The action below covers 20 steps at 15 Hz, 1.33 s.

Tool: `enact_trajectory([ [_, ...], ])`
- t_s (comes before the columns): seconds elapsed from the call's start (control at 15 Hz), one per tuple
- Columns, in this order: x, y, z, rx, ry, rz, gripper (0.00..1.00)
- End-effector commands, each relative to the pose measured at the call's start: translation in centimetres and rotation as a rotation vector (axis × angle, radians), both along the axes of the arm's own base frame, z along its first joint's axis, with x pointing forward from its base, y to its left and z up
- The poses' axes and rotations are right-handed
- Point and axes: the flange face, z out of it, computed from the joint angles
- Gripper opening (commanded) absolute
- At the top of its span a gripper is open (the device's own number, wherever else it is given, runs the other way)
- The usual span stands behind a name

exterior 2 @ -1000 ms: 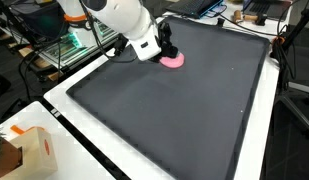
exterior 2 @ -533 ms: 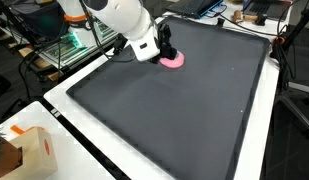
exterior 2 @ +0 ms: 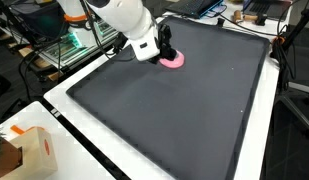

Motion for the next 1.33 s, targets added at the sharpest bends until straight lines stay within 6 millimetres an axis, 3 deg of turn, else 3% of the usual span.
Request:
enact_trajectory([
  [0.0, -1.0, -0.5, -2.9, -0.083, 0.040, -0.009, 0.29],
  [0.67, -0.7, -0.5, -0.7, 0.014, 0.005, -0.016, 0.29],
  [1.27, -0.1, 0.8, 3.6, 0.034, -0.068, 0.019, 0.29],
])
